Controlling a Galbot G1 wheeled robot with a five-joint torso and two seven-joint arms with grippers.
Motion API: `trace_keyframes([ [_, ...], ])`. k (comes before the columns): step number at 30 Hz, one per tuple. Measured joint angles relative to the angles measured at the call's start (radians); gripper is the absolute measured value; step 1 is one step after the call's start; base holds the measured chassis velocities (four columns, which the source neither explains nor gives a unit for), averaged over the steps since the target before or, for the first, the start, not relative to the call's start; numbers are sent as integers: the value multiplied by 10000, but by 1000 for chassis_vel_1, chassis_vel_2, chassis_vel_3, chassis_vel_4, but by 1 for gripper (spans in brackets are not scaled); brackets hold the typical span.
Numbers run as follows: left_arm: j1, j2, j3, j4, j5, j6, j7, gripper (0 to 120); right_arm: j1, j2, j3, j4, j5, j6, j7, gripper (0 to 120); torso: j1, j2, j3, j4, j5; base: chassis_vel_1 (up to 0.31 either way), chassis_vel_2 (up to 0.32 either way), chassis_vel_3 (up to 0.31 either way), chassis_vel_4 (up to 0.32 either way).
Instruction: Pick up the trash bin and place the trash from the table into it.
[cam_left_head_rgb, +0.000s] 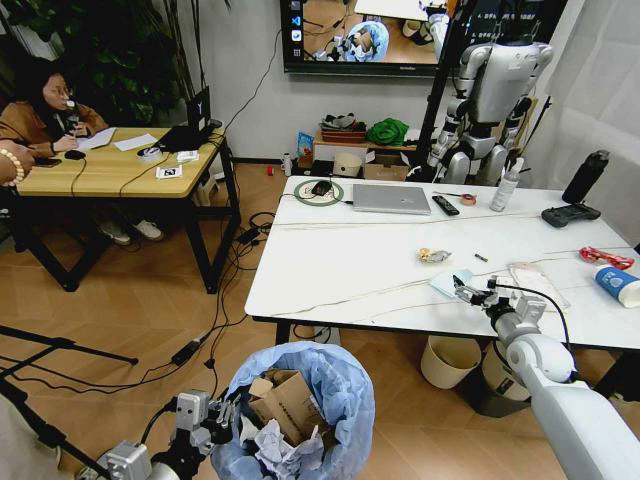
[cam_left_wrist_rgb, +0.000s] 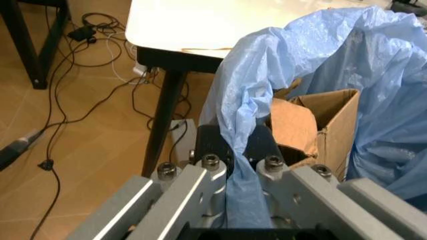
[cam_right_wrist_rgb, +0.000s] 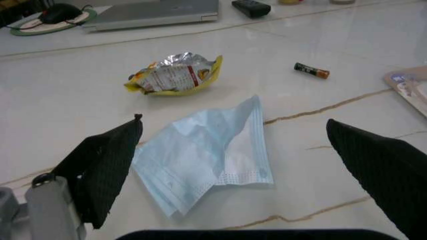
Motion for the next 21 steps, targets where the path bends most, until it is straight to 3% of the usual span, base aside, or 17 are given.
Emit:
trace_keyframes([
  [21, 3, -114, -46, 35, -12, -9, 0, 0, 904, 208, -637, -1251, -208, 64, -30, 100, 0, 0, 0, -1, 0, 0, 0, 0, 0],
])
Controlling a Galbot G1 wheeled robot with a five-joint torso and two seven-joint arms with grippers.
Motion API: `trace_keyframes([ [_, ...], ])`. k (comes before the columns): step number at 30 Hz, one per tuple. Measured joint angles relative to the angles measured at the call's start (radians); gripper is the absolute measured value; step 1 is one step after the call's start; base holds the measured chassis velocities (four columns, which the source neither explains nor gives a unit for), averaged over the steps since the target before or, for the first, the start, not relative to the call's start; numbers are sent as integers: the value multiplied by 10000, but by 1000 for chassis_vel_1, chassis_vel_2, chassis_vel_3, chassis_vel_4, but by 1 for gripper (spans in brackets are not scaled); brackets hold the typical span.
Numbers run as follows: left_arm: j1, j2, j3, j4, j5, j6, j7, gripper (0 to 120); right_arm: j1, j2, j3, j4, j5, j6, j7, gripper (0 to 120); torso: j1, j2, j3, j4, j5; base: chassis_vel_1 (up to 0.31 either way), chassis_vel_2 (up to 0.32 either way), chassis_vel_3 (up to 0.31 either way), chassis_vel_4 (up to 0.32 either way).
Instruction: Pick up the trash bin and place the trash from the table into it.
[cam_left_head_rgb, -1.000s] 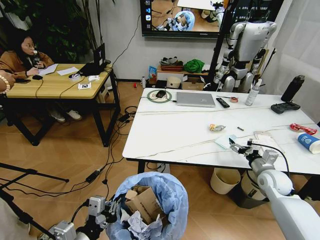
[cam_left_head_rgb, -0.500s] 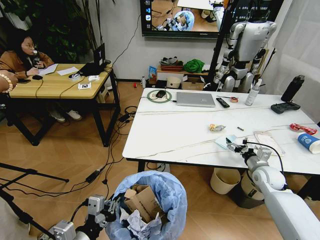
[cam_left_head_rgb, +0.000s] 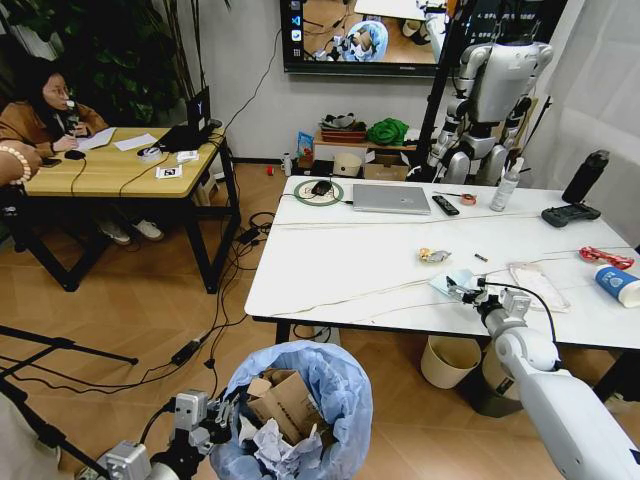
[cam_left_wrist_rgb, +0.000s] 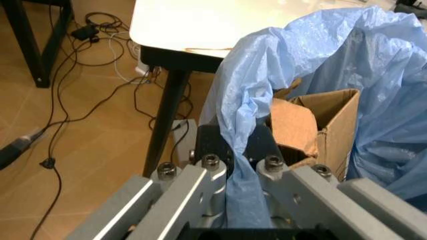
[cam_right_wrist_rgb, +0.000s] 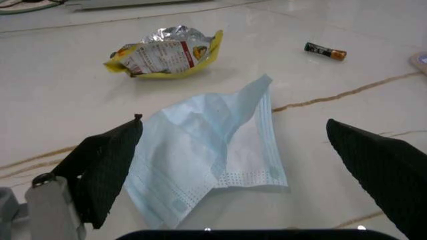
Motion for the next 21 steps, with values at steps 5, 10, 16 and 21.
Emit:
trace_keyframes([
  [5, -5, -27, -10, 8, -2, -3, 0, 0, 234, 87, -168, -417, -97, 45, 0, 100, 0, 0, 0, 1, 1, 0, 0, 0, 0],
  [10, -11, -39, -68, 8, -31, -4, 0, 0, 554, 176, -358, -907, -143, 64, -5, 100, 0, 0, 0, 0, 0, 0, 0, 0, 0],
  [16, -3, -54, -117, 9, -46, -4, 0, 0, 802, 304, -480, -1262, -199, 110, -25, 100, 0, 0, -1, 1, -1, 0, 0, 0, 0],
  [21, -3, -55, -158, 8, -75, -4, 0, 0, 1047, 445, -535, -1591, -228, 155, -181, 100, -4, 0, -2, 0, -4, 0, 0, 0, 0],
])
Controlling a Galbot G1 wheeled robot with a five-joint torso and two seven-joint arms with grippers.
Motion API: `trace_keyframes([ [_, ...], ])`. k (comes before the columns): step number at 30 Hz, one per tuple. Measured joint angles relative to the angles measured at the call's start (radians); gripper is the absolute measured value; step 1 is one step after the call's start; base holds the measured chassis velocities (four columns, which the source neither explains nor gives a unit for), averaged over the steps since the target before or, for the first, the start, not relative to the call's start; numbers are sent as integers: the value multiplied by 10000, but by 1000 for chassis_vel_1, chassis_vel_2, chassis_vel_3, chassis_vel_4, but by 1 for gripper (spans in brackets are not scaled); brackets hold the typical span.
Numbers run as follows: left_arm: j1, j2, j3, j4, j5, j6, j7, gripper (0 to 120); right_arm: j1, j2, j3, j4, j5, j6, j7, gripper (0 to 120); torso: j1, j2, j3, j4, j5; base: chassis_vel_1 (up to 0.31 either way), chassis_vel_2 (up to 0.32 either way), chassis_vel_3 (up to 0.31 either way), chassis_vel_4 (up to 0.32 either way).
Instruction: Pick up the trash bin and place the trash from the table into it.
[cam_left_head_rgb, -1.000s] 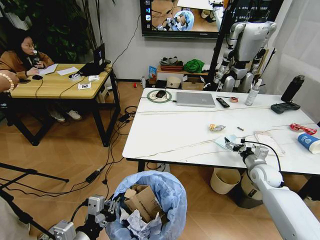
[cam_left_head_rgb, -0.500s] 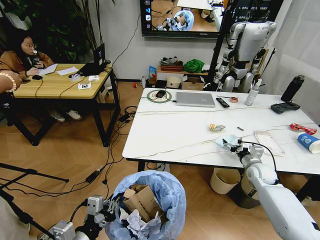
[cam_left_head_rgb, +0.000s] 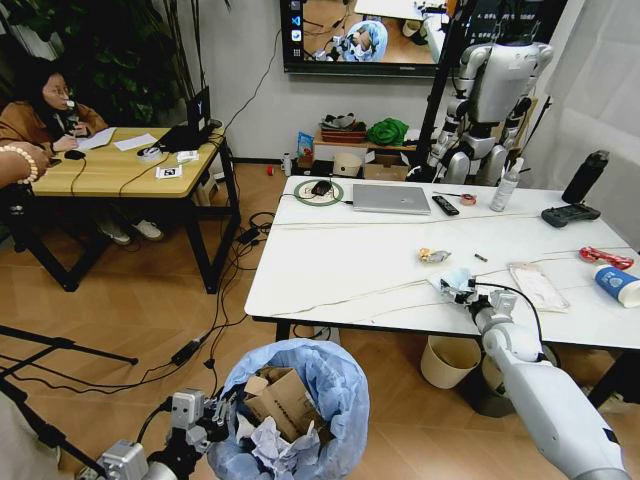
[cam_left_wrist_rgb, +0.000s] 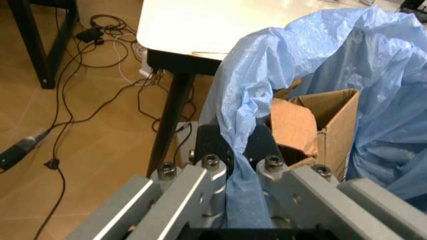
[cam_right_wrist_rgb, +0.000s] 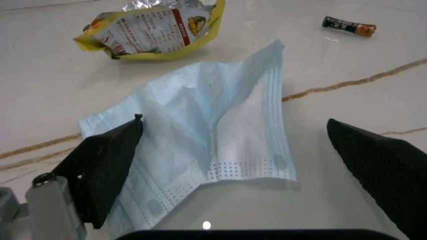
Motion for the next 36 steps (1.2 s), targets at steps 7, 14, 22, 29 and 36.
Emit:
trace_keyframes([
  [7, -15, 1, 0, 12, -24, 0, 0, 0, 116, 53, -36, -136, 4, 67, -49, 77, 0, 0, 0, -1, 2, 0, 0, 0, 0],
  [14, -16, 5, -1, 23, -34, 0, 0, 0, 177, 47, -87, -178, 18, 72, -59, 55, 2, 0, 0, 0, 4, 0, 0, 0, 0],
  [22, -33, -7, 18, 24, -36, 0, 0, 0, 208, 36, -122, -219, 39, 91, -125, 25, 2, 0, 2, 0, 4, 0, 0, 0, 0],
  [29, -41, -2, 34, 46, -39, -2, 2, 0, 182, -6, -115, -232, 55, 116, -201, 0, 4, 0, 2, 0, 5, 0, 0, 0, 0],
  [36, -63, 10, 42, 59, -50, -4, 4, 0, 146, -78, -65, -234, 75, 168, -306, 0, 5, 0, 3, 2, 6, 0, 0, 0, 0],
])
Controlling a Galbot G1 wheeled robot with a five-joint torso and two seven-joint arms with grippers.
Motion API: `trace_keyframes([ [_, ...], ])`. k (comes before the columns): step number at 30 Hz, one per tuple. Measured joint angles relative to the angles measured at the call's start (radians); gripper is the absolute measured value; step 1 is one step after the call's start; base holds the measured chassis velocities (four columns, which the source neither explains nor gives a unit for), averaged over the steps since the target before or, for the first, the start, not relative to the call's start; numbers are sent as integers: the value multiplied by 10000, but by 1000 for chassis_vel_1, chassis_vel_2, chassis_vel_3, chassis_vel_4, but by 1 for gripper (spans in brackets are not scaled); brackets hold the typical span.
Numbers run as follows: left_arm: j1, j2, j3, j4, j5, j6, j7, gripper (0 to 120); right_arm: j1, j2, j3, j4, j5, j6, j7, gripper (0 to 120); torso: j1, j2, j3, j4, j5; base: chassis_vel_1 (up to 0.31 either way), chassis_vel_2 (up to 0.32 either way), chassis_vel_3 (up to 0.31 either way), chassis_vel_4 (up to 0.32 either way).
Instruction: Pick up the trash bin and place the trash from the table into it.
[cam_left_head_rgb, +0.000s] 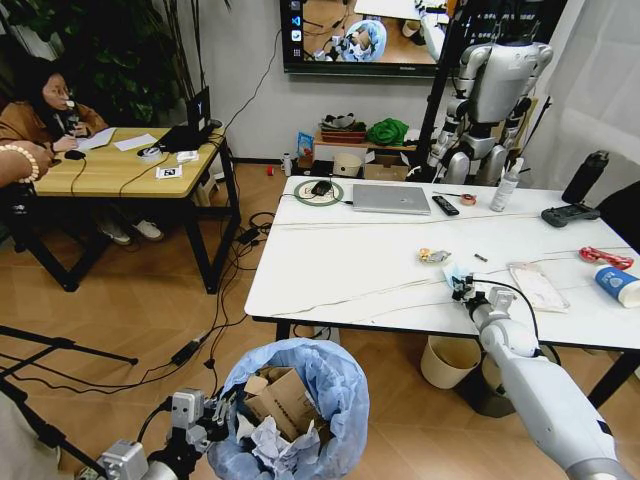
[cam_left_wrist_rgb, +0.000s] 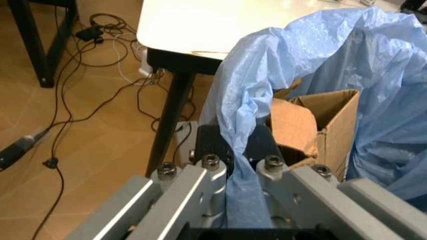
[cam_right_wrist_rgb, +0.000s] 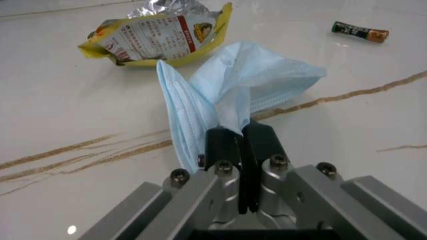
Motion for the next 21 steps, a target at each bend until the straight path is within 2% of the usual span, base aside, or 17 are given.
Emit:
trace_keyframes([
  [10, -23, 12, 3, 25, -47, 0, 0, 0, -261, -102, 189, 318, 46, 145, -143, 0, 0, -1, 1, -1, 1, 0, 0, 0, 0],
  [21, -16, 9, 38, 38, -47, 0, 1, 0, -1136, -642, 244, 2393, 565, 196, -274, 0, 0, 0, 0, -3, -4, 0, 0, 0, 0],
])
